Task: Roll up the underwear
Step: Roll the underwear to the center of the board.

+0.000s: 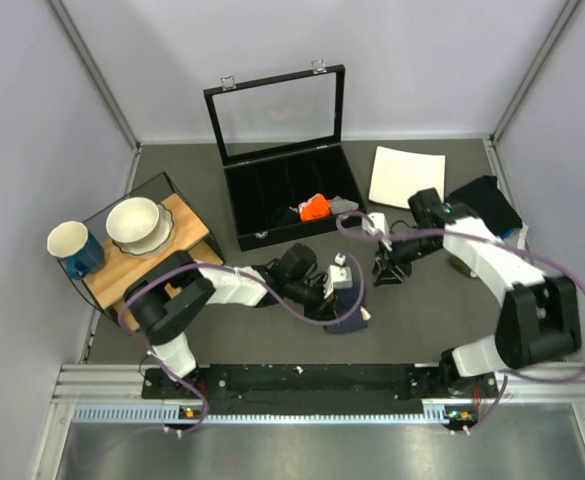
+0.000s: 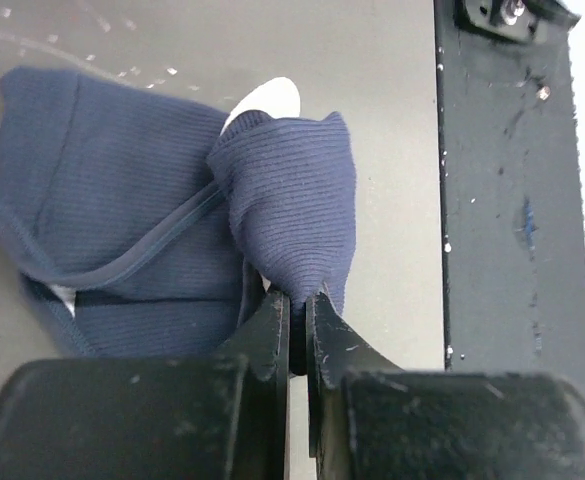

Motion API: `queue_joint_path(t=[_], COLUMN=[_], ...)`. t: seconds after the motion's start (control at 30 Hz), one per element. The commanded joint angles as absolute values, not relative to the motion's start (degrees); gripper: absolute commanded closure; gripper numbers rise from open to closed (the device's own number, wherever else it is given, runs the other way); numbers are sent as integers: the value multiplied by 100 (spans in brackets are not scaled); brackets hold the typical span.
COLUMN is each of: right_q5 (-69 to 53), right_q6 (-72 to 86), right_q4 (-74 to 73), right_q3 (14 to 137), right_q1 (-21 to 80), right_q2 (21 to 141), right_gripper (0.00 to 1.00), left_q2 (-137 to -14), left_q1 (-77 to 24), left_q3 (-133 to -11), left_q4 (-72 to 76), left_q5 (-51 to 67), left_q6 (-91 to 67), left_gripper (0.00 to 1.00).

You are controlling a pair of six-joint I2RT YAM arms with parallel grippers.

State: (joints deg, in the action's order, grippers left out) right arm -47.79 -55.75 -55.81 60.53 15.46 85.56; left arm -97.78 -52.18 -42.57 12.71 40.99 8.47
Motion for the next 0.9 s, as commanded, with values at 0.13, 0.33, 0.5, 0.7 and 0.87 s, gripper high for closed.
queue_joint_path(t=[0.13, 0.33, 0.5, 0.7, 0.87], right_q5=[-5528, -4239, -3525, -2857, -2488], right_q6=[-7819, -7506, -7305, -7181, -7172], right_q4=[-5055, -3817, -2981, -2260, -2127], right_q3=[4300, 3473, 3244, 2980, 2883], right_q1=[1669, 3066, 3821, 4227, 4377], right_q2=[5778, 5669, 6073, 6450, 6837], right_gripper=[34, 30, 31, 31, 37], left_q2=[-11196, -11909, -12067, -11997, -11726], left_q1=[-4395, -4166, -4096, -4104, -4096], left_q3=[-5000, -5537, -5607, -5678, -5590], left_q4=[211, -334, -63, 149, 447], left_q5=[4983, 5141, 5010, 4948, 4887], left_q6=[-377, -896, -1291, -1555, -1757], left_gripper=[100, 100, 100, 100, 100])
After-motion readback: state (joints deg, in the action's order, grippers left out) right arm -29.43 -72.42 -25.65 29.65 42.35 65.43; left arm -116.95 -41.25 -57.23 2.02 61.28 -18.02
